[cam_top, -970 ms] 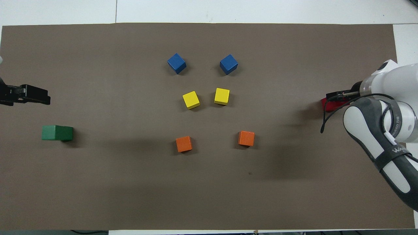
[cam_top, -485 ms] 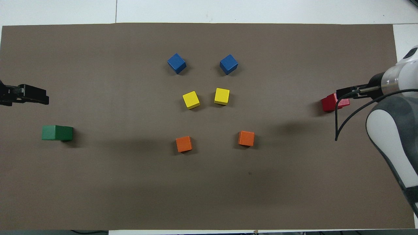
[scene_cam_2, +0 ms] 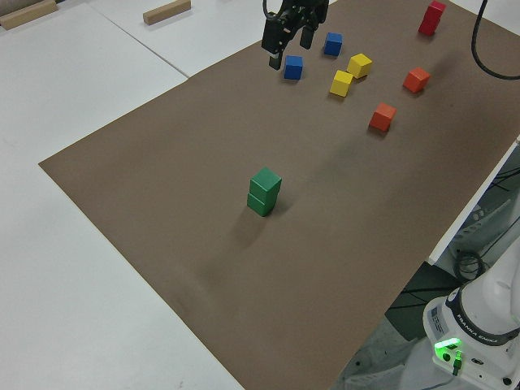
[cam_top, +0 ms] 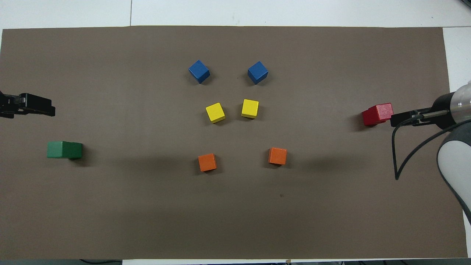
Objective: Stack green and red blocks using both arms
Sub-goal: 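Open the right gripper and draw it back from the red stack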
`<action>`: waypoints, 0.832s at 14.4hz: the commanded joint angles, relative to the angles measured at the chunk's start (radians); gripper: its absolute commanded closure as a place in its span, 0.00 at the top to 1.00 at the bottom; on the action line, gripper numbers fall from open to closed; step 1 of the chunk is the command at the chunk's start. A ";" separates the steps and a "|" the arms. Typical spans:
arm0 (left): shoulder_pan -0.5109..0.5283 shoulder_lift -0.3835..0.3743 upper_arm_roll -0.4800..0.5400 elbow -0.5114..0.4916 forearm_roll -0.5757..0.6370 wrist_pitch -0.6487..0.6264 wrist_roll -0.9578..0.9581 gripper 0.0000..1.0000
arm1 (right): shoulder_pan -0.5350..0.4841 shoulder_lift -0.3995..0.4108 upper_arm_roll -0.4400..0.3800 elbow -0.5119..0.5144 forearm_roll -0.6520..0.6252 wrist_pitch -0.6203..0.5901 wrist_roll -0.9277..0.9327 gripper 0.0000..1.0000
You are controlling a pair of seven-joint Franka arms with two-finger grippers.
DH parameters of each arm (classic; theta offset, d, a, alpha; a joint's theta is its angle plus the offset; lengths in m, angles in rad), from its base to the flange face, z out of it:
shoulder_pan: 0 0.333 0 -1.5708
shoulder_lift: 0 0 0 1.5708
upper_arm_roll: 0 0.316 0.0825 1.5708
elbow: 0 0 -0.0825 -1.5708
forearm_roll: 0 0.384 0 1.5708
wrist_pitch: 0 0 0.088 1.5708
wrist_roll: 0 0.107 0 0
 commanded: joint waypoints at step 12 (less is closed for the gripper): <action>-0.001 0.016 0.005 0.026 -0.014 -0.007 -0.010 1.00 | -0.014 0.047 0.001 0.191 0.009 -0.202 0.008 1.00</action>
